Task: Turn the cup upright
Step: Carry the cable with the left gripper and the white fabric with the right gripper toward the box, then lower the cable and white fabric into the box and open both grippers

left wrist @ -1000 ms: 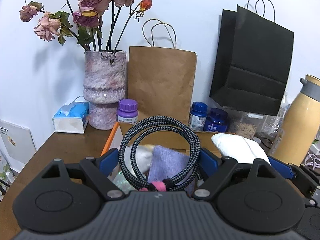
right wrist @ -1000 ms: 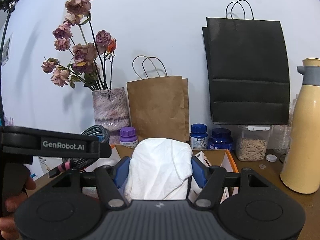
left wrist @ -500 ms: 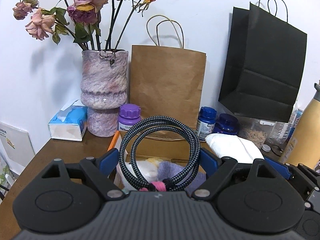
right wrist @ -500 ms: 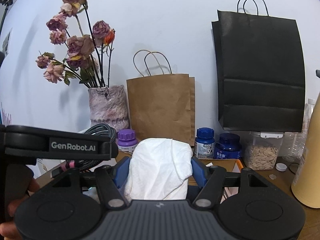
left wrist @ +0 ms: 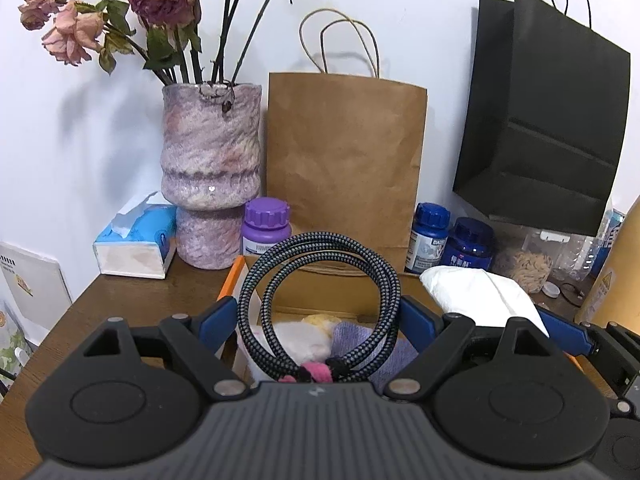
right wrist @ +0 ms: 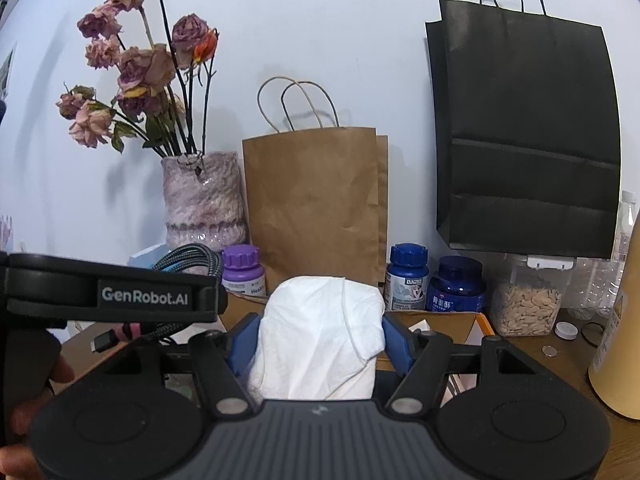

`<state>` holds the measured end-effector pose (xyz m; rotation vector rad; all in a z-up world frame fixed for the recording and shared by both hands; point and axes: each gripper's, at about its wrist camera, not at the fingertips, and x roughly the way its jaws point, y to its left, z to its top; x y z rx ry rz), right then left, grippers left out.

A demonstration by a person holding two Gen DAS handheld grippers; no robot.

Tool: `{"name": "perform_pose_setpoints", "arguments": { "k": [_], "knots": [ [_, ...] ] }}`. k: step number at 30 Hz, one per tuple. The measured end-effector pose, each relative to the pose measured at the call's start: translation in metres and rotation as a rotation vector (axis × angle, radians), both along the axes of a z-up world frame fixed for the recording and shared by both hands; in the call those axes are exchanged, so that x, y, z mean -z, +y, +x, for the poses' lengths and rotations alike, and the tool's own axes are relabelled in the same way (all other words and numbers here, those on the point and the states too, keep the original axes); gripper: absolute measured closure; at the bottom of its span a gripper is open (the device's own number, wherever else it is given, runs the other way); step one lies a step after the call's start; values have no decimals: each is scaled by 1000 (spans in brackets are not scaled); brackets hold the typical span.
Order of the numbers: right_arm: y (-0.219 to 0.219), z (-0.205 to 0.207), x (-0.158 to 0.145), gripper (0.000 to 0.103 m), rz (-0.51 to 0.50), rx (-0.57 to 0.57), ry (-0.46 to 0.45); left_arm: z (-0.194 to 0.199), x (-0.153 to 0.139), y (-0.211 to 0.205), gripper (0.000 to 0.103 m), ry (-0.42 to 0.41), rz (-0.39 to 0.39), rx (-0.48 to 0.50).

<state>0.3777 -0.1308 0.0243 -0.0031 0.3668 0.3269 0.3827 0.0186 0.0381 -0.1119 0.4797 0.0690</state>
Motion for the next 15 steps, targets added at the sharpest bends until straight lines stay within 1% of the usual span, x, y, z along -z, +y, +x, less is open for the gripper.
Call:
{"name": "perform_pose_setpoints", "arguments": {
  "k": [3, 4, 5, 6, 7, 8, 9, 10, 12, 15],
  "knots": [
    [0, 2, 3, 38, -3, 4, 7, 2, 3, 0, 14, 13, -4, 12],
    [0, 3, 4, 37, -4, 4, 12, 4, 4, 1, 14, 24, -11, 13],
    [0, 4, 5, 35, -6, 3, 17, 4, 4, 1, 11, 27, -13, 14],
    [0, 5, 6, 31, -11, 7, 25, 4, 4, 2, 8, 25, -12, 14],
    [0, 5, 7, 25, -14, 12, 27, 3, 3, 3, 0, 19, -13, 8],
    [0, 6, 8, 20, -16, 20, 31, 1, 2, 3, 0, 7, -16, 2],
    [-1, 6, 9, 11, -15, 28, 33, 0, 1, 4, 0, 4, -17, 0],
    [-2, 7, 9, 3, -12, 32, 33, 0, 1, 4, 0, 6, -20, 2],
    [-5, 7, 8, 0, -2, 35, 34, -1, 0, 5, 0, 9, -26, -2],
    [-6, 6, 7, 0, 5, 35, 36, -2, 0, 4, 0, 13, -21, -5]
  ]
}}
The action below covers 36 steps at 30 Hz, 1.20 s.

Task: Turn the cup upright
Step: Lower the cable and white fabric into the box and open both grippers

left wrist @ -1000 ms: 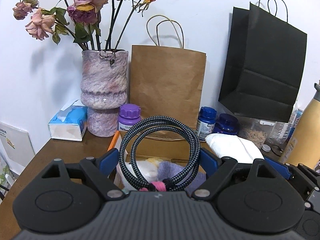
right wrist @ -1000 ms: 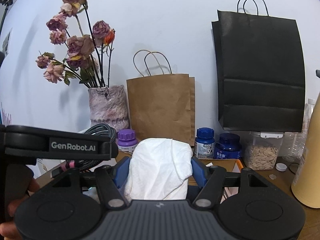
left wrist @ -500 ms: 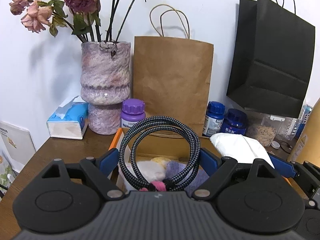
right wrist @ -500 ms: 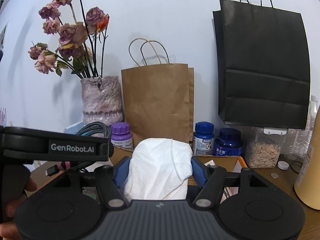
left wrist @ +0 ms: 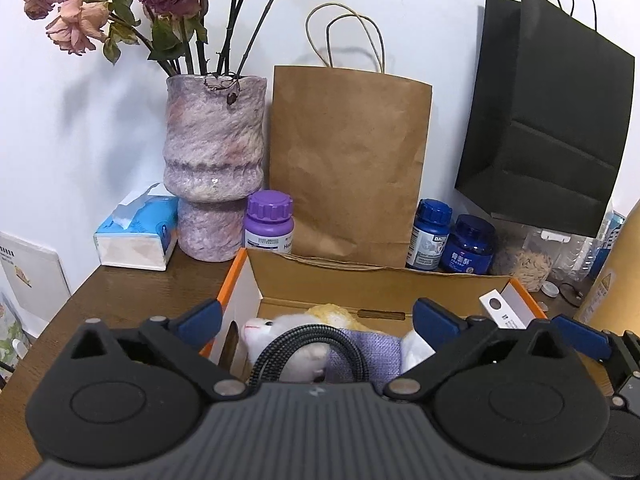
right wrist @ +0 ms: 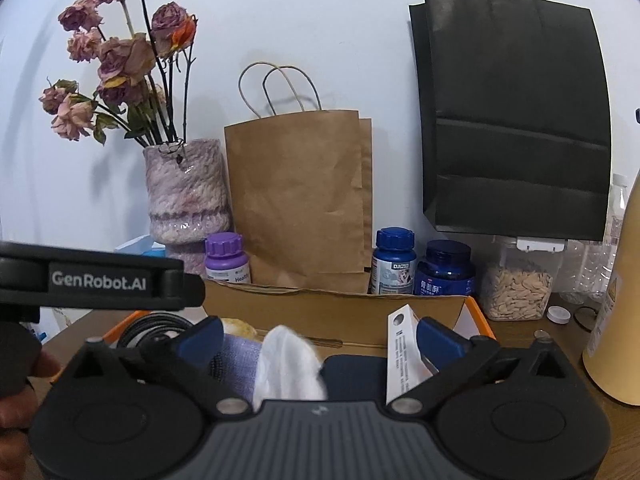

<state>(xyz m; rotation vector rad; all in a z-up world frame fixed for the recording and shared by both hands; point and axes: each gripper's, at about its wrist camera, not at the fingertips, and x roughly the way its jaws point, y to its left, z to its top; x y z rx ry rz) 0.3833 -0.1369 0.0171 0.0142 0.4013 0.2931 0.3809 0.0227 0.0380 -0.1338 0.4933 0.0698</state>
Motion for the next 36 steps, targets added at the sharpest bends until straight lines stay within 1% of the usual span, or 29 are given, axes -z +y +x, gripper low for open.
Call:
{"name": "perform_pose_setpoints", "arguments": {
  "k": [9, 17, 26, 36],
  "knots": [
    [-1, -4, -4, 0, 12, -15, 3, -6, -4, -1, 0, -14, -4, 2],
    [-4, -10, -7, 0, 22, -22, 16, -21, -10, 0, 0, -37, 1, 2],
    [-8, -25, -11, 0, 5, -25, 11, -44, -13, 4, 0, -55, 3, -3],
    [-17, -56, -10, 0, -11, -33, 4, -78, -13, 8, 0, -56, 15, 5]
  ]
}}
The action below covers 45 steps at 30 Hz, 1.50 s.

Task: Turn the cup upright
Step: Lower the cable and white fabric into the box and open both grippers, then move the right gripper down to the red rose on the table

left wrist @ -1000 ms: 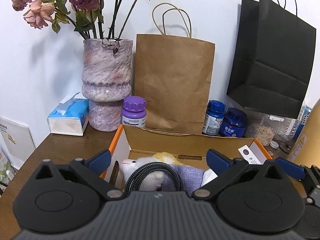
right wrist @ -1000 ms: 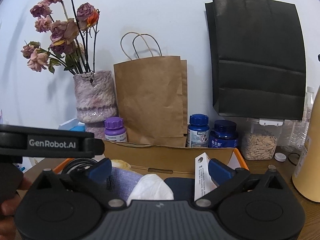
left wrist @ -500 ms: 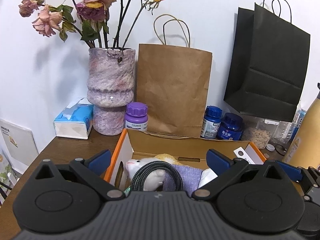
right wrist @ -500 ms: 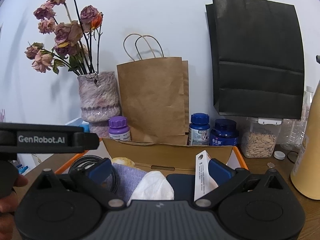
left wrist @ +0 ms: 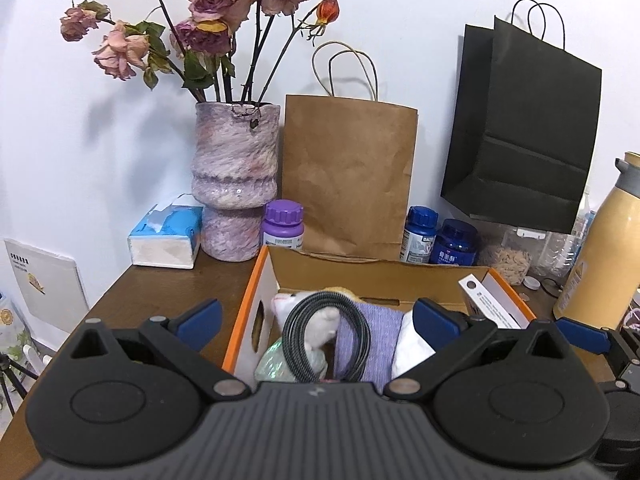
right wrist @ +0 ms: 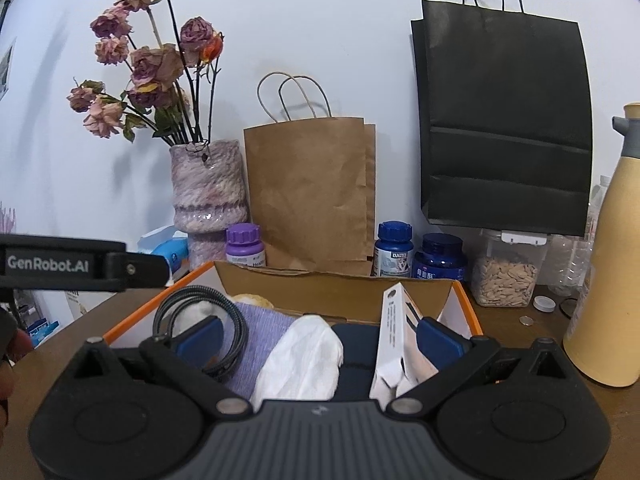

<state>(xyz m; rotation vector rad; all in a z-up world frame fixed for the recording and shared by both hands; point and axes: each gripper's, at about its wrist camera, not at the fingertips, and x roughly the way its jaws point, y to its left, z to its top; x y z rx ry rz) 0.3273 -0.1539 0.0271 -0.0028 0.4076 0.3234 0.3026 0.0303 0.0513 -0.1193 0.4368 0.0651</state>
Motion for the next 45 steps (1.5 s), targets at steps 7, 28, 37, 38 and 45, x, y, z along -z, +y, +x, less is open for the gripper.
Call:
{"name": "perform_pose_setpoints", "arguments": {
  "k": [7, 28, 37, 38, 45],
  "knots": [
    [-8, -23, 5, 0, 2, 10, 6, -26, 3, 2, 0, 16, 22, 10],
    [-2, -102, 39, 0, -29, -14, 84, -108, 46, 31, 0, 85, 28, -17],
    [8, -121, 47, 0, -45, -21, 98, -134, 65, 46, 0, 117, 38, -18],
    [9, -123, 48, 0, -47, -20, 98, -136, 66, 47, 0, 121, 38, -23],
    [23, -132, 53, 0, -71, -52, 108, -148, 71, 61, 0, 127, 21, -34]
  ]
}}
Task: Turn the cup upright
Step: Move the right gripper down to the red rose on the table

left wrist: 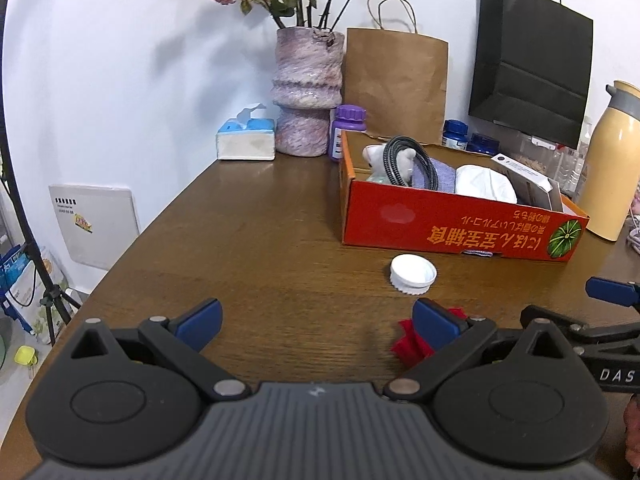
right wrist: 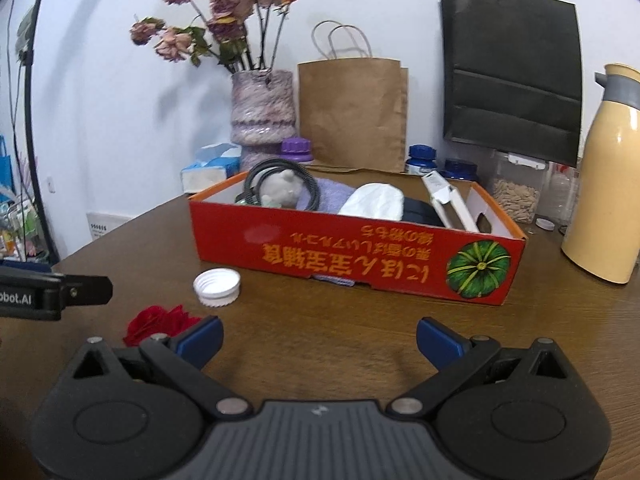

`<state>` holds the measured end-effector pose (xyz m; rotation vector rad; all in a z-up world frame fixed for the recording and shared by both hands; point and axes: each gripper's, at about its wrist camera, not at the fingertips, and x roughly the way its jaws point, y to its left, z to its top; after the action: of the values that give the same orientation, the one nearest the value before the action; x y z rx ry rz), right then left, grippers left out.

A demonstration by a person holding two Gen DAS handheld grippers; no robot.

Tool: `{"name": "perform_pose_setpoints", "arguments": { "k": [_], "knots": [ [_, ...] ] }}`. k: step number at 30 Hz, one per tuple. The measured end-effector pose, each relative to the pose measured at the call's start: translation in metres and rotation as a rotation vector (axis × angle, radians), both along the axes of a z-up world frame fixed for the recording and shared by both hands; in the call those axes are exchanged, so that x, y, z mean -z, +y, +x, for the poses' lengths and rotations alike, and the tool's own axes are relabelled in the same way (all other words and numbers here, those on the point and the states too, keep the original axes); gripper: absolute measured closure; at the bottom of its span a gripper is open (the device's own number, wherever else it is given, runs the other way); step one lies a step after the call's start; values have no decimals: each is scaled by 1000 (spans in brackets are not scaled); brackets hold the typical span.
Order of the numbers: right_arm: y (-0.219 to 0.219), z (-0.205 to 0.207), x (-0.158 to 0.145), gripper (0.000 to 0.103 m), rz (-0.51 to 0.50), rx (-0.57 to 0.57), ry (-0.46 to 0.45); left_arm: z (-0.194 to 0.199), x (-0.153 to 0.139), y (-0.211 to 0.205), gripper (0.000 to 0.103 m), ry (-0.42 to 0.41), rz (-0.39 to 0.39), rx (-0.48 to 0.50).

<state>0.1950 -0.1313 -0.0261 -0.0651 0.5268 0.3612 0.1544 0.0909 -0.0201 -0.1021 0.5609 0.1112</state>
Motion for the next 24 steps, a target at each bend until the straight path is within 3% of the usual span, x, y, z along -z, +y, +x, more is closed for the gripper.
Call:
{"name": "perform_pose_setpoints", "arguments": {
  "k": [15, 24],
  "knots": [
    [35, -10, -5, 0, 32, -108, -9, -14, 2, 28, 0, -10, -41, -45],
    [71, 0, 2, 0, -31, -203, 48, -16, 1, 44, 0, -12, -67, -111]
  ]
}}
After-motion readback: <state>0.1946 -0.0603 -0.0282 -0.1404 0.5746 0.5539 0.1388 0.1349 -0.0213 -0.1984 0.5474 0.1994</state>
